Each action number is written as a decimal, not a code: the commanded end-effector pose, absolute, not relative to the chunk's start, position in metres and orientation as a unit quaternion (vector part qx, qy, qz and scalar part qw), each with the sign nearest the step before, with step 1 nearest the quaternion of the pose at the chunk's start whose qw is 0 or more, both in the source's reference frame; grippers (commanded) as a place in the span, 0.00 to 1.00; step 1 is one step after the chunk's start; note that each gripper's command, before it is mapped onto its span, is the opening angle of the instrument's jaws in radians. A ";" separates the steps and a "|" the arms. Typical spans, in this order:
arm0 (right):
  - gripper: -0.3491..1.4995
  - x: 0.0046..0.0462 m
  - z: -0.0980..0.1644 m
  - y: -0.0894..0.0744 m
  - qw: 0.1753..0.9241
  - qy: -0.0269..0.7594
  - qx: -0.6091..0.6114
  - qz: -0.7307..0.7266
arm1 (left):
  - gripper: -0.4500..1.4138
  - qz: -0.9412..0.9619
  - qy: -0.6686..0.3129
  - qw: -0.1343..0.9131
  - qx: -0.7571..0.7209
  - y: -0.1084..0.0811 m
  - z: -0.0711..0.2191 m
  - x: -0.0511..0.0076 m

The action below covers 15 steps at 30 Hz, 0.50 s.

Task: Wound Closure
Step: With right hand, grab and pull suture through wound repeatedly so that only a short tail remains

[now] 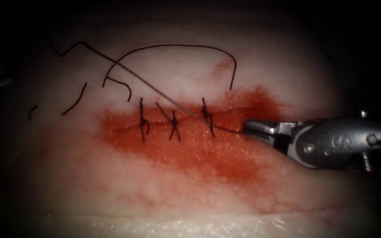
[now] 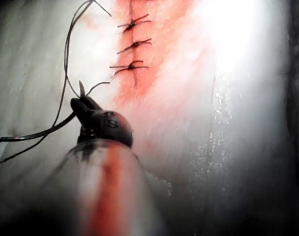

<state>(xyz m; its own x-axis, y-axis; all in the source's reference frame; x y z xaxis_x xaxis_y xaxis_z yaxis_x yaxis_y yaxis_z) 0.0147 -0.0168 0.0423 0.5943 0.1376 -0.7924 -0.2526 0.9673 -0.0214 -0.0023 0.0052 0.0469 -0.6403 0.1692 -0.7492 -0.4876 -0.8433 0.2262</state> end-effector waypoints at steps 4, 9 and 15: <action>0.00 0.0158 0.041 -0.020 0.891 0.436 -0.048 0.115 | 0.00 0.881 0.210 0.186 -0.382 0.005 0.048 -0.0030; 0.00 0.0172 0.038 -0.023 0.897 0.426 -0.037 0.112 | 0.00 0.881 0.210 0.185 -0.382 0.005 0.048 -0.0033; 0.00 0.0197 0.035 -0.026 0.903 0.415 -0.023 0.109 | 0.00 0.881 0.210 0.185 -0.382 0.005 0.048 -0.0033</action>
<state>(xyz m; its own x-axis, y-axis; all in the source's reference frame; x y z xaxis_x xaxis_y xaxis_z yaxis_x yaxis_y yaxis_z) 0.0187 -0.0252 0.0350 0.6378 0.1827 -0.7482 -0.2203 0.9741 0.0500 -0.0028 0.0050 0.0470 -0.6393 0.1665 -0.7507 -0.4868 -0.8433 0.2276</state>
